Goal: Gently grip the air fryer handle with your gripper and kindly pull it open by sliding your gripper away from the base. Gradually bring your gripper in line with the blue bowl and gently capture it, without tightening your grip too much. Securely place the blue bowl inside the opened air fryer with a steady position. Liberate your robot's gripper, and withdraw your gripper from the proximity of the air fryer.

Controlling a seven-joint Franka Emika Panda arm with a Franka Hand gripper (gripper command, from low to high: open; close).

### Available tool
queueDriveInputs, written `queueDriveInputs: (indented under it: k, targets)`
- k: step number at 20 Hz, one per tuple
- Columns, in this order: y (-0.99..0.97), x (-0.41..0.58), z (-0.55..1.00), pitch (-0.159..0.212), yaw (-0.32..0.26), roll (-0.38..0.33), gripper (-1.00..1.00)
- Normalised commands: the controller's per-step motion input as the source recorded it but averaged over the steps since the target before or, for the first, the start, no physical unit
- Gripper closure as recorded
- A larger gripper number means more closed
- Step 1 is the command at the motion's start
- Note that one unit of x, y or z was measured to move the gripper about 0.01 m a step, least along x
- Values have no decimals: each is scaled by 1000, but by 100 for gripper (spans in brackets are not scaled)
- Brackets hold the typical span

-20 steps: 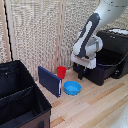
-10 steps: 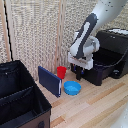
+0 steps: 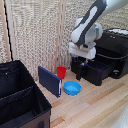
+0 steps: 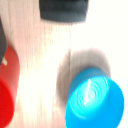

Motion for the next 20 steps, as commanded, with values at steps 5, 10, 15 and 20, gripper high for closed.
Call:
queueDriveInputs:
  k: [5,10,15,20]
  targets:
    - [186,-45,442,38,0,66,-100]
    - [123,-152,153,76,44,201,-100]
    - [115,-272,-15,141,104,238,-100]
    - [173,-347,-146,113,109,216,-100]
